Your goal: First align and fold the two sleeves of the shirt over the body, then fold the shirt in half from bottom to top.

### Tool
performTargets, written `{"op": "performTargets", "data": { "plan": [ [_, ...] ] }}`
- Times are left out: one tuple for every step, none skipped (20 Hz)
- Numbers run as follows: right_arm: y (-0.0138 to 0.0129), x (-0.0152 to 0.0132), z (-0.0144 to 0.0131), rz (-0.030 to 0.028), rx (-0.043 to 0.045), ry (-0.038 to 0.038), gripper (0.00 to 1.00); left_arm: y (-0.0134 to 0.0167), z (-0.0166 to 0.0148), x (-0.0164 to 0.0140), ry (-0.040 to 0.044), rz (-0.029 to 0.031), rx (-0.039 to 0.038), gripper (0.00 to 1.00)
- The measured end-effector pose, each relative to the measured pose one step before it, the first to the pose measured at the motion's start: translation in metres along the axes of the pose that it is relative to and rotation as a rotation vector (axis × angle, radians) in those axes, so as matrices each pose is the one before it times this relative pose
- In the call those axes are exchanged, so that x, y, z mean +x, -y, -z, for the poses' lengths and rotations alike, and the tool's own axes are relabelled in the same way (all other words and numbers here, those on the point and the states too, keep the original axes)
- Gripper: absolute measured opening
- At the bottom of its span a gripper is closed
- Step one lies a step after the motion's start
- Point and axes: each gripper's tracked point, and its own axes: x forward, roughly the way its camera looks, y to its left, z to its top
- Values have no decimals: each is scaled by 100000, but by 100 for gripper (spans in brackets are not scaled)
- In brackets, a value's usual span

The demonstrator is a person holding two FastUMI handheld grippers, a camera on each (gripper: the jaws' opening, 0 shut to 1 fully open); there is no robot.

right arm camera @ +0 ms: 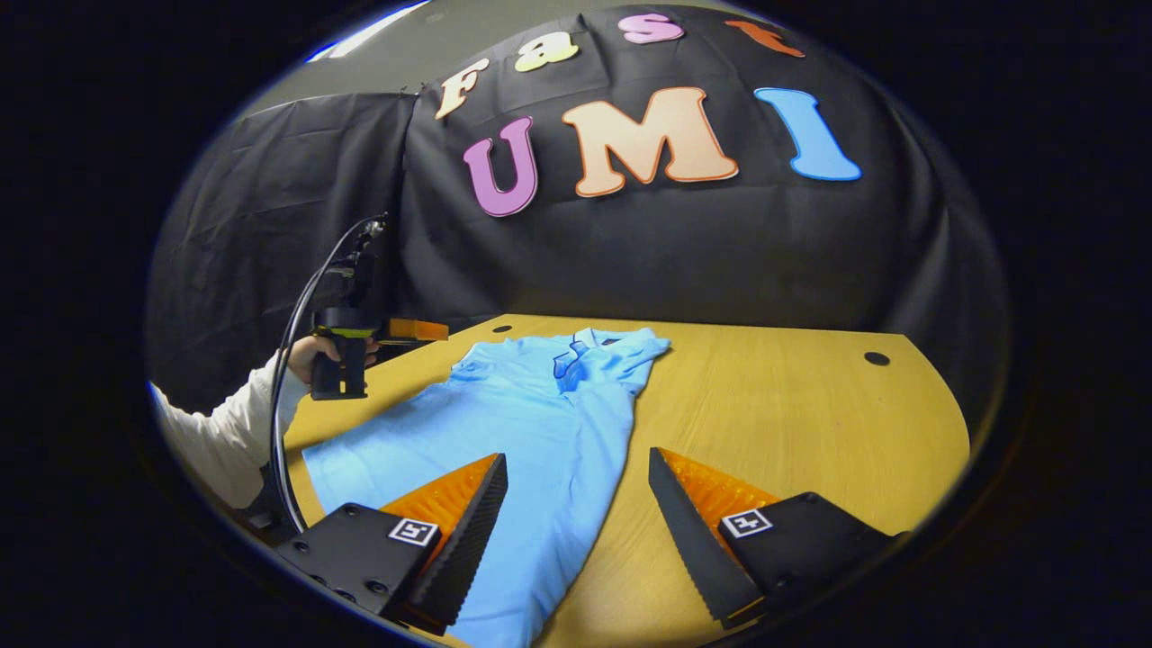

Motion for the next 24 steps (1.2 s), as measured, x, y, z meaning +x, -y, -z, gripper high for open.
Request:
{"op": "performTargets", "data": {
  "plan": [
    [541, -623, 376, 1905, -506, 241, 98, -169, -2, 849, -2157, 159, -1066, 94],
    [386, -363, 203, 1539, -689, 544, 98, -179, 110, 866, -2273, 492, -378, 94],
    [64, -391, 325, 809, -258, 430, 98, -510, 321, 1032, -2880, -978, -20, 94],
    [-34, -258, 93, 151, 209, 301, 98, -546, 294, 1144, -2794, -1300, -150, 94],
    [-179, -252, 200, -492, 503, 480, 98, -649, 449, 987, -2466, -2061, -162, 94],
    [-138, -178, 23, -691, 509, 509, 98, -545, 397, 961, -2267, -1429, -55, 94],
    [28, -124, -126, -163, 96, 549, 98, -435, 390, 732, -2040, -1344, -610, 93],
    [357, 23, -222, 797, -423, 709, 98, -171, 450, 702, -1446, -181, -960, 93],
    [476, -1, -112, 1018, -586, 688, 98, -120, 322, 572, -1075, -139, -918, 94],
    [499, 33, -160, 1032, -38, 540, 98, -204, 440, 464, -1542, -309, -359, 93],
    [320, -62, -46, 738, 507, 312, 98, -85, 148, 397, -731, 18, 157, 93],
    [342, 76, 28, 386, 936, 324, 98, -30, 11, 177, -177, -227, 922, 93],
    [306, 39, -16, 589, 1048, 104, 98, 93, -128, 170, 207, 102, 603, 93],
    [317, 58, 5, 389, 954, 250, 98, 326, 67, 70, -433, 858, 760, 92],
    [193, -4, 188, 305, 762, 125, 98, 165, 87, 196, -555, 517, 603, 92],
    [169, 11, 107, 456, 594, 35, 98, 8, 348, 50, -1806, -764, 1659, 91],
    [97, -79, 141, 233, 300, 166, 98, -179, 180, 279, -1207, -753, 2315, 90],
    [-11, -25, 50, -78, 85, 278, 98, 85, -106, 235, -209, -487, 1355, 90],
    [-65, -64, -10, -84, -9, 358, 98, 1, -60, 188, -357, -546, 1217, 90],
    [-65, -138, 59, -344, -17, 220, 98, 53, 69, -22, -180, 322, 987, 89],
    [-92, -49, 36, -407, -11, 212, 98, 96, -273, 182, 810, 257, 182, 89],
    [-14, -53, -24, -6, 72, 121, 98, -70, 17, 105, 460, 235, -182, 88],
    [-11, 5, 95, -265, 125, -65, 98, -127, -129, 155, 939, 58, -215, 86],
    [44, -22, 45, 13, 249, -131, 98, -106, -46, -37, 553, -36, -391, 81]
  ]
}}
